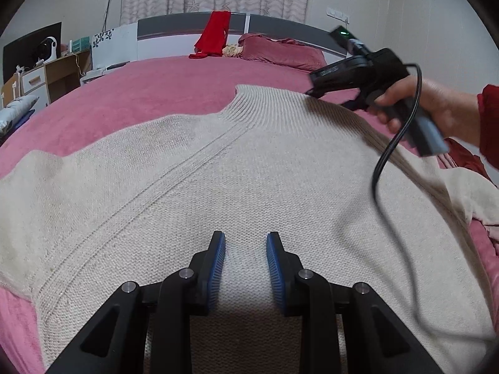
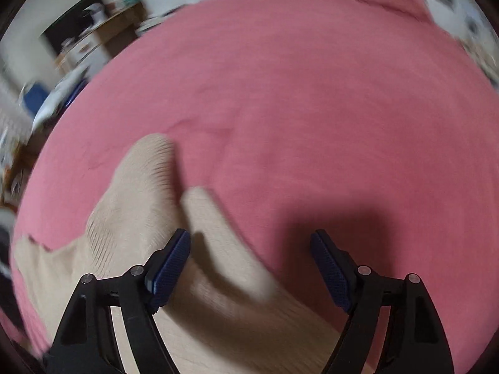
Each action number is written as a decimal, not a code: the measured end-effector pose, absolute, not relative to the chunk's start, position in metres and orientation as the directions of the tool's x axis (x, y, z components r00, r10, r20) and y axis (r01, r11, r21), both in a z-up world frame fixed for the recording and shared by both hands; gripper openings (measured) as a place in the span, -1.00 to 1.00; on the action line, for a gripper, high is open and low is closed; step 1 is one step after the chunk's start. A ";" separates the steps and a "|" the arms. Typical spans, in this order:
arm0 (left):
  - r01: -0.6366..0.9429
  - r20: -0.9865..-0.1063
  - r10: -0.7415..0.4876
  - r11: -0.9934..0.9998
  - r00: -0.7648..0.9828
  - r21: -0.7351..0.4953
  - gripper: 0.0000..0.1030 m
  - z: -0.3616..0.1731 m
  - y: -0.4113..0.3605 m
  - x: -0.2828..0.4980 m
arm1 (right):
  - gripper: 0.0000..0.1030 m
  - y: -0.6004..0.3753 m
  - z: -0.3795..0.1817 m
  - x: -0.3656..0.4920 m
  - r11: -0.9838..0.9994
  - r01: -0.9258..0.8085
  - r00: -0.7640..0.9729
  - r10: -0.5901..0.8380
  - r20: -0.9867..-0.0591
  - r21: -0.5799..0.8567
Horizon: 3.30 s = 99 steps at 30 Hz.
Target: Fold clothes
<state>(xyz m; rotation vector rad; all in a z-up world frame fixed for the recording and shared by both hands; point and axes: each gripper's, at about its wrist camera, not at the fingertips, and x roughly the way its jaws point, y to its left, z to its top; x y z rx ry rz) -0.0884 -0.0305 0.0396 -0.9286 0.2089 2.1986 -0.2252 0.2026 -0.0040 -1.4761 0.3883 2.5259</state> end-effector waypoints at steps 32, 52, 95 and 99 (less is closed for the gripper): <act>-0.657 -0.730 0.390 -0.746 -0.562 0.108 -0.45 0.049 -0.017 -0.051 | 0.43 0.238 -0.001 0.203 -0.562 -0.676 -0.655 0.162 -0.738 0.477; -0.601 -0.692 0.231 -0.715 -0.684 0.356 -0.44 0.030 -0.041 0.048 | 0.23 0.380 0.020 0.435 -0.111 -0.829 -0.519 0.520 -0.679 0.549; -0.565 -0.722 0.418 -0.824 -0.551 -0.046 -0.42 0.046 -0.104 0.022 | 0.05 0.135 0.034 0.077 -0.793 -0.482 -0.724 0.120 -0.680 0.373; -0.591 -0.680 0.436 -0.807 -0.590 -0.005 -0.42 0.071 -0.074 0.007 | 0.05 0.171 0.023 0.074 -0.835 -0.495 -0.677 0.198 -0.709 0.240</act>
